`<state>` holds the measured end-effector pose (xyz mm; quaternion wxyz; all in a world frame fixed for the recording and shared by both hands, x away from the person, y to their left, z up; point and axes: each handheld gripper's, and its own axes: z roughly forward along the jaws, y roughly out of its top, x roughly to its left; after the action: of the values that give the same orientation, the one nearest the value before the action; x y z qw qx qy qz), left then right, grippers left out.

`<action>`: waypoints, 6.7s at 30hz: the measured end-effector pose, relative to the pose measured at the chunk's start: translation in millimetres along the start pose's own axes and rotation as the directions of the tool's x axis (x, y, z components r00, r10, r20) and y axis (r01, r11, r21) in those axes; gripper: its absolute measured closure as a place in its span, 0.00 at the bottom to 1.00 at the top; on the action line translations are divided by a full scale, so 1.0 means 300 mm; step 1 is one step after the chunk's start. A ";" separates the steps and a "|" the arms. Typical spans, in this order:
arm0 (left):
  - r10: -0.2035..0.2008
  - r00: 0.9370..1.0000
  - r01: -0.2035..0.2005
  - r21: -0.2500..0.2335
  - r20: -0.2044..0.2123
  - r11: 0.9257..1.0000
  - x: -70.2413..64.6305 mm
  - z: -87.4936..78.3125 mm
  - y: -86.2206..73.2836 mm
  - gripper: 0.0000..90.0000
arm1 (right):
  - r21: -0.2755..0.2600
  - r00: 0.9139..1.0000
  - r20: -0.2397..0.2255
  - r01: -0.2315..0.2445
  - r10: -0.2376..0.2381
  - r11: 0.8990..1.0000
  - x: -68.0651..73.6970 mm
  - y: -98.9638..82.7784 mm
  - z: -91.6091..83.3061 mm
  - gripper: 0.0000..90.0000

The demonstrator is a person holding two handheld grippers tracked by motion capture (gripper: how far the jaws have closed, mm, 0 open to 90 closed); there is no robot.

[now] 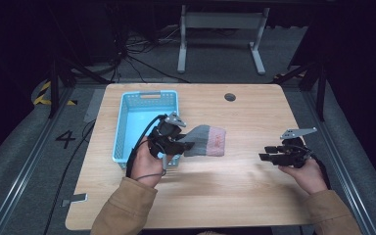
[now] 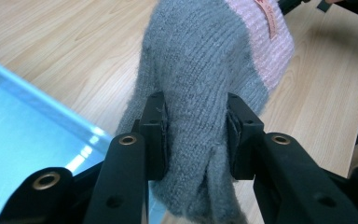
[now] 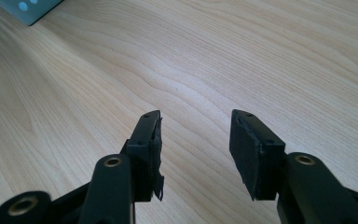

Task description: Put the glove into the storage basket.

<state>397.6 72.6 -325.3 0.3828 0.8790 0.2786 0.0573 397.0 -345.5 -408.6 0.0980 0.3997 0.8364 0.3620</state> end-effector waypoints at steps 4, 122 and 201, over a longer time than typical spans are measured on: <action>0.006 1.000 -0.005 0.012 -0.022 1.000 0.035 -0.031 -0.006 0.73 | 0.005 1.000 0.000 0.006 -0.006 1.000 0.001 0.000 0.004 0.60; -0.175 0.944 0.197 0.053 -0.278 0.979 0.455 0.057 -0.091 0.43 | 0.031 1.000 0.000 0.021 -0.021 0.999 0.037 -0.085 -0.001 0.55; 0.084 0.996 -0.086 0.039 0.041 0.996 -0.037 0.144 -0.430 0.40 | 0.048 0.992 -0.042 0.124 -0.122 0.991 0.083 -0.073 0.081 0.53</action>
<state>344.4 110.2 -445.2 0.3674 0.8986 0.2344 0.0504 378.4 -323.4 -437.9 0.0937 0.3425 0.8702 0.3416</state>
